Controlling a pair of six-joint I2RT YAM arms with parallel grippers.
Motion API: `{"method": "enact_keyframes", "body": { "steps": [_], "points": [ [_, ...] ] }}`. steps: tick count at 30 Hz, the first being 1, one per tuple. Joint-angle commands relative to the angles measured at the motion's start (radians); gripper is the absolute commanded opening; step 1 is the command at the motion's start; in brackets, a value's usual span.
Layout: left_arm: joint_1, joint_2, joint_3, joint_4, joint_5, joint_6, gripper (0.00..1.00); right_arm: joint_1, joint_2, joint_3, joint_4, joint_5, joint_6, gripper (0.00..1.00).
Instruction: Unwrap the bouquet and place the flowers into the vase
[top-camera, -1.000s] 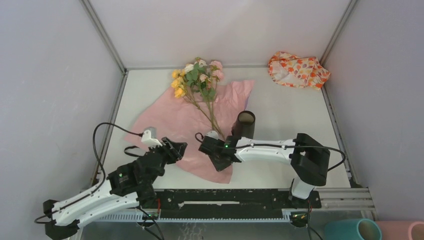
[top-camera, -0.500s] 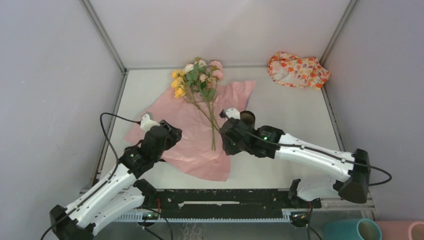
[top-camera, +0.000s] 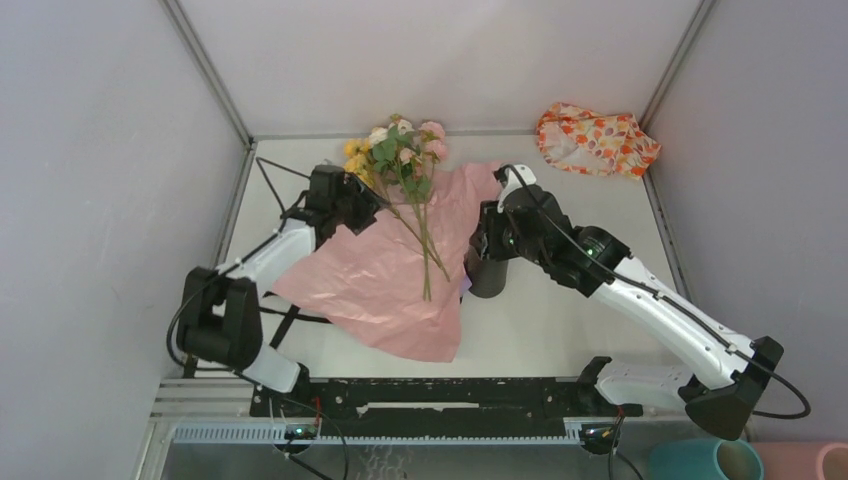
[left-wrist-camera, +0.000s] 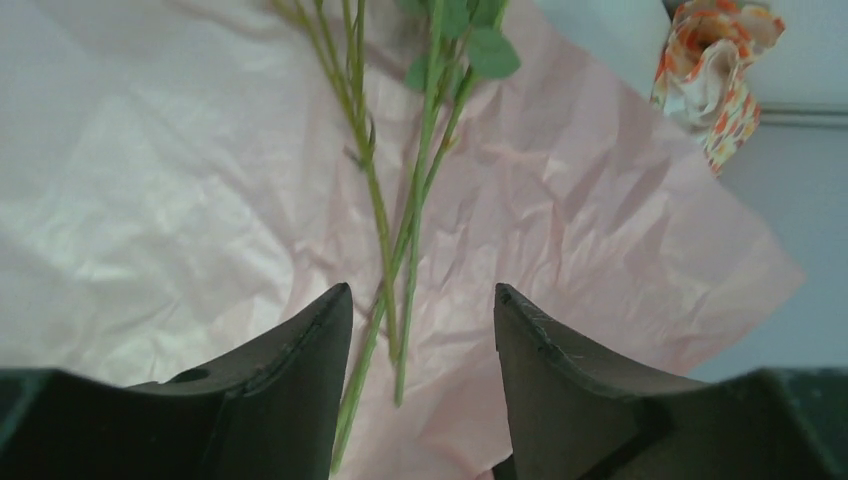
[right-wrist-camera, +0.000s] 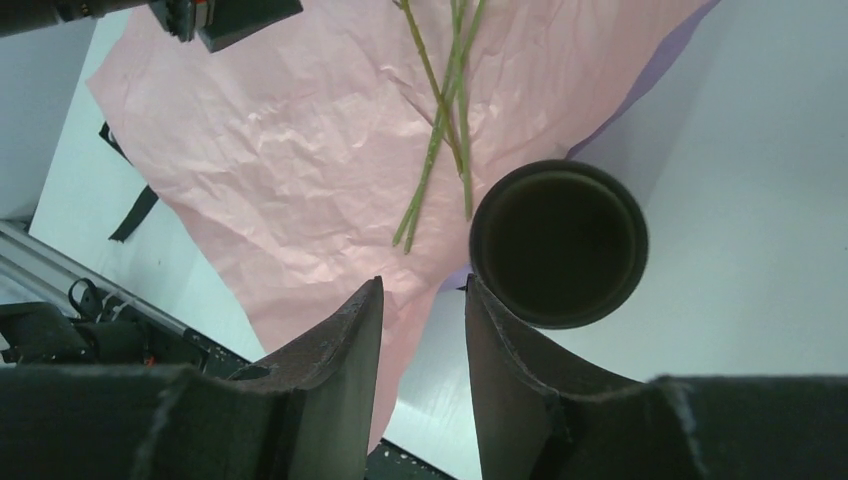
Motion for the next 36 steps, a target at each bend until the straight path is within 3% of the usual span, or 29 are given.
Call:
{"method": "enact_keyframes", "body": {
  "steps": [1,6,16,36],
  "points": [
    [0.059,0.136,0.144,0.030,0.123,0.006,0.56,-0.081,-0.003,0.034,0.063,-0.084,-0.054,0.45],
    [0.113,0.245,0.263,-0.013,0.136,0.015,0.51,-0.192,0.031,0.034,0.106,-0.184,-0.062,0.45],
    [0.120,0.458,0.458,-0.152,0.111,0.055,0.59,-0.320,0.113,0.034,0.137,-0.305,-0.050,0.45],
    [0.127,0.712,0.734,-0.256,0.094,0.061,0.59,-0.378,0.144,0.034,0.125,-0.341,-0.034,0.44]
  ]
}}
